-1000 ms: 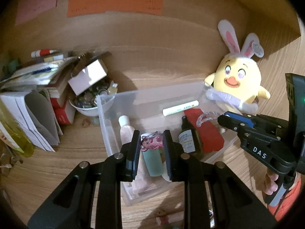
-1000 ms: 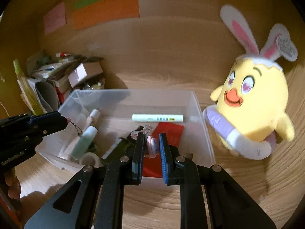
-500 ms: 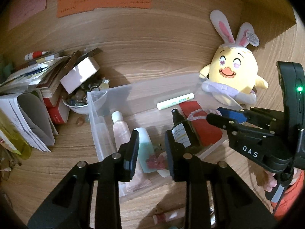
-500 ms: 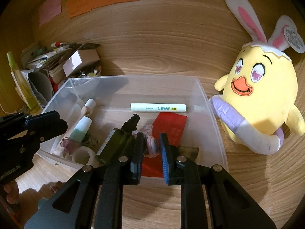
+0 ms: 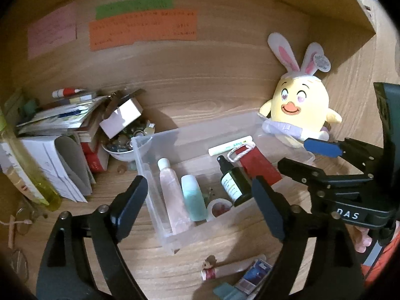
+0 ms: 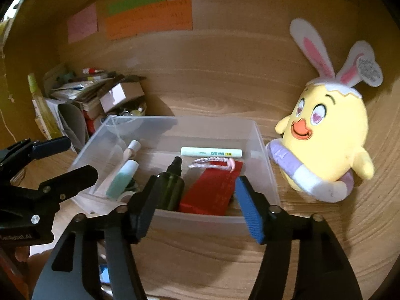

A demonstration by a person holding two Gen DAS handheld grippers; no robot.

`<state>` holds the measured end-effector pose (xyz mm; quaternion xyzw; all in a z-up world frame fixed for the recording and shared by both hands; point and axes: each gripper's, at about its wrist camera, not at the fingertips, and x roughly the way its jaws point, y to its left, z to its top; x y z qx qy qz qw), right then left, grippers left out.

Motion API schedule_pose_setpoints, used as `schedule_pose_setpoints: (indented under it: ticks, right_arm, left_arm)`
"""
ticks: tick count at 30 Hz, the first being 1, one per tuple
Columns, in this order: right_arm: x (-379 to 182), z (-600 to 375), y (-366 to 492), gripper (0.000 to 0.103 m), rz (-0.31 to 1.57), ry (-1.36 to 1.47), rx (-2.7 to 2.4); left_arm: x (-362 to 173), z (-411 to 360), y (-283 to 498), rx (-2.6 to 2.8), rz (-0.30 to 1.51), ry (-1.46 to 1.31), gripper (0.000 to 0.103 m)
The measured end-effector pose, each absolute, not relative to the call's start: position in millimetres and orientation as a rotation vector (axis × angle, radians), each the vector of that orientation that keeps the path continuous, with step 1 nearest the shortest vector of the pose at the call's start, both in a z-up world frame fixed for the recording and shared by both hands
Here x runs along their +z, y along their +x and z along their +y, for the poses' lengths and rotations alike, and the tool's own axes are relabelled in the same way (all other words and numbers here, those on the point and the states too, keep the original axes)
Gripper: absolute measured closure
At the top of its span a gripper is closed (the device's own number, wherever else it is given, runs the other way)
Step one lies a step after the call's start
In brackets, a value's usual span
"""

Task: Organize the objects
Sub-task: 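Open both tools to drop the charm and bracelet in the box, then move both tools back toward the remaining items on the desk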

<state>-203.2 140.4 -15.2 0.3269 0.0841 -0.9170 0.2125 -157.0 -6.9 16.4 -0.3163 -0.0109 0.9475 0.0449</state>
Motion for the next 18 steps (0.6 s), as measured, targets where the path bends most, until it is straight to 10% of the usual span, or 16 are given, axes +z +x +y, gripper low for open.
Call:
schedule_pose_setpoints:
  ticks: [18]
  right_arm:
    - [-27.5,146.3,-141.0,0.033,0.303,0.888,-2.484]
  left_arm:
    - [-14.4,-14.0,-107.8,2.836,-0.041,-1.103,0.009]
